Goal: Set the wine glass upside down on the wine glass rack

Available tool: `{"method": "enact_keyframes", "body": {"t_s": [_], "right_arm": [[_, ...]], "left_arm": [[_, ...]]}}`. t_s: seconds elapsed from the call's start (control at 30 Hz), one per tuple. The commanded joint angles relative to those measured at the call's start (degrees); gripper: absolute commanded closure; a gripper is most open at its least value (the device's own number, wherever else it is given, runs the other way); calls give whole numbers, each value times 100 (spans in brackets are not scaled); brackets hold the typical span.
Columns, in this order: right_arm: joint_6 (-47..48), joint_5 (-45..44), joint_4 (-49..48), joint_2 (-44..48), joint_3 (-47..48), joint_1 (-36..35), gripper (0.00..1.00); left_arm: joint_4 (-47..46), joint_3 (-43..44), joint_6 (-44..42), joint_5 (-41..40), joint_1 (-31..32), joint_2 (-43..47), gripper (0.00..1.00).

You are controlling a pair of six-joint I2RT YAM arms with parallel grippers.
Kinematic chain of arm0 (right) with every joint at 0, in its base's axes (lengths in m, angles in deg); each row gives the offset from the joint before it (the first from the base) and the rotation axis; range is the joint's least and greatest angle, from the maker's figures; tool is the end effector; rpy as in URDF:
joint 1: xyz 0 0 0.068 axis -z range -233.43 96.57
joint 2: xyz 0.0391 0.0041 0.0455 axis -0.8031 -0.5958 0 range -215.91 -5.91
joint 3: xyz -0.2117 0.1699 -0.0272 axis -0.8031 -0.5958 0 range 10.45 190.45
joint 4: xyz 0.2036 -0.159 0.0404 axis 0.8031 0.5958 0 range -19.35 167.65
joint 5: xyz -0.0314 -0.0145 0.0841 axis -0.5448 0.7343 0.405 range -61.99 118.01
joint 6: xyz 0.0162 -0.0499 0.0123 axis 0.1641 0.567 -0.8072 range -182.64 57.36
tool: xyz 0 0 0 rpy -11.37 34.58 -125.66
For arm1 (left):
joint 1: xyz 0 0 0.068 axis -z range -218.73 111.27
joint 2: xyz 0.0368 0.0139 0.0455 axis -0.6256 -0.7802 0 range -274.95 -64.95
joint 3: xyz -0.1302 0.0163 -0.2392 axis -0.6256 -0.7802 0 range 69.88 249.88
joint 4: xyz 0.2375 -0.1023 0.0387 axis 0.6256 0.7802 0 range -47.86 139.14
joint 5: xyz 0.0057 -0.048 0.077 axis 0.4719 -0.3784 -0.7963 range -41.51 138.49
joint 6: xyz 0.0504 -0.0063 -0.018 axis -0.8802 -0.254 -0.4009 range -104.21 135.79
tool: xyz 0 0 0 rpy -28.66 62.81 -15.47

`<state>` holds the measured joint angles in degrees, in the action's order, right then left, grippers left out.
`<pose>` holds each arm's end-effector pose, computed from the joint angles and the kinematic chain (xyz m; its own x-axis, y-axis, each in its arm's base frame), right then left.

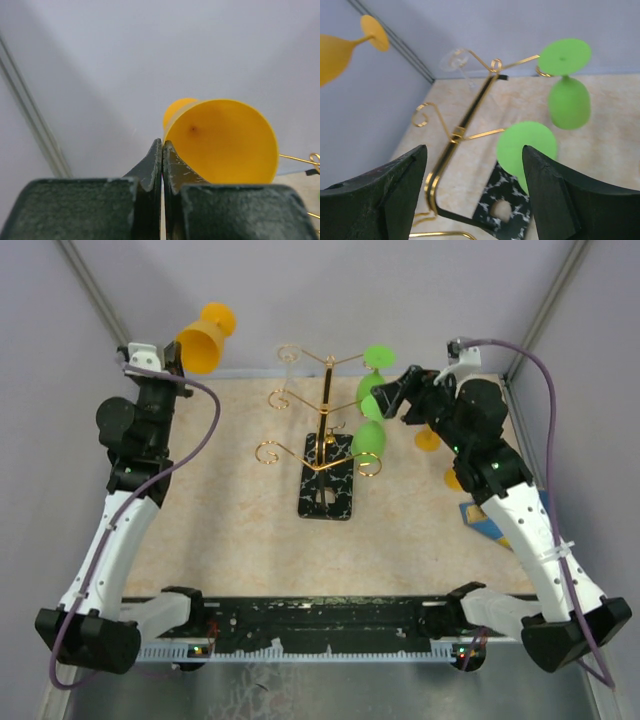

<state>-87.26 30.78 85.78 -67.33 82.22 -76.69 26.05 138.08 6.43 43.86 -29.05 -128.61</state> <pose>0.2135 0.0936 0.4392 -0.2525 0.3444 -0.9042 -0.3668 0.8307 0.4188 0.2418 -0.0383 0.4678 0.3581 0.1034 -0.9280 0.0353 0.9916 0.1241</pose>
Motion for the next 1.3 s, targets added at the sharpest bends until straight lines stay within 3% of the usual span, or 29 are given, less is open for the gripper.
{"method": "enact_keyframes", "body": {"t_s": [0.0, 0.1, 0.4, 0.57, 0.8, 1.27], "right_arm": [[-877, 1015, -954, -451, 671, -51, 24], [-1311, 1337, -1467, -754, 866, -50, 24], [-2818, 1985, -3089, -1355, 807, -86, 33], [-2882, 1806, -3406, -1501, 845, -416, 34], [-3073, 1869, -3851, -1844, 910, -739, 34], [-3602, 1909, -5149, -2371, 1010, -993, 39]], "left_arm": [[-2198, -793, -203, 1118, 171, 303, 100], [-3250, -1285, -279, 1305, 404, 475, 100], [-4501, -1892, -1347, 679, 1758, 526, 100], [-5023, -2208, -1436, 436, 2216, 459, 100], [-5611, -2507, -1568, 260, 2485, 372, 100], [-5776, -2768, -1496, 163, 2785, 419, 100]]}}
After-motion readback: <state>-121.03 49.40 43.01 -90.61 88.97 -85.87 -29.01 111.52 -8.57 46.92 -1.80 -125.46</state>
